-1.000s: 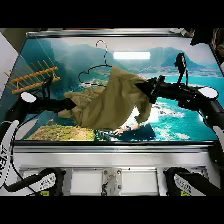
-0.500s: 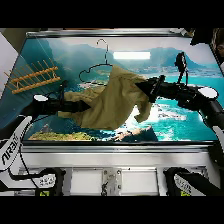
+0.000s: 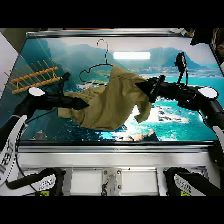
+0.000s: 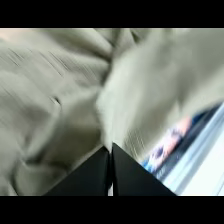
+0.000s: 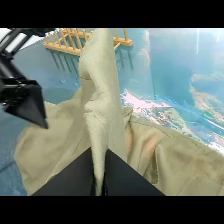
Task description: Fold the clothes and pants, and hang the long-sleeved shirts on hangers.
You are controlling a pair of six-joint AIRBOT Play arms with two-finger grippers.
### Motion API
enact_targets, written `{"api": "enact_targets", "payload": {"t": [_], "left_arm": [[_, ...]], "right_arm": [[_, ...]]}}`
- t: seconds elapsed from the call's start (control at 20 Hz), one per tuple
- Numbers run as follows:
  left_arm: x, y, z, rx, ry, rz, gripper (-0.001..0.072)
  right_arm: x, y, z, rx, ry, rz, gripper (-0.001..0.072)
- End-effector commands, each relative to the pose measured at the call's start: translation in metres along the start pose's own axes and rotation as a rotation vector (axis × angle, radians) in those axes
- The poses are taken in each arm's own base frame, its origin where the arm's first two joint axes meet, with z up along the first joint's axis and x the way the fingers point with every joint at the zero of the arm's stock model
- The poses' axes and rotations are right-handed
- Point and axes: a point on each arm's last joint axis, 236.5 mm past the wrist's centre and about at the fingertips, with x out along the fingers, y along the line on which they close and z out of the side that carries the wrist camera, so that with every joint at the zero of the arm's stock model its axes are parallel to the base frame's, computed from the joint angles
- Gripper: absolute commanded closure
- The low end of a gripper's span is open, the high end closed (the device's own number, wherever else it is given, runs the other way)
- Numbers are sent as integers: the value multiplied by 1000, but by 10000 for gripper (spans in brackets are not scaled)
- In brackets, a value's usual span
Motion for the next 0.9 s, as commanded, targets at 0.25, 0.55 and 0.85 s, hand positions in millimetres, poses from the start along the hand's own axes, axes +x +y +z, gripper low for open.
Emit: {"api": "enact_targets", "payload": {"t": [0.25,0.55,0.85], "left_arm": [[9,-113,-119,329,176,-21,697],[3,-129,-108,295,84,118,76],[-49,-60,-33,-211,-290,309,95]], "right_arm": [[0,1,0,-1,0,3,704],[0,1,-2,-4,7,2,704],[0,1,-2,-3,7,2,704]]}}
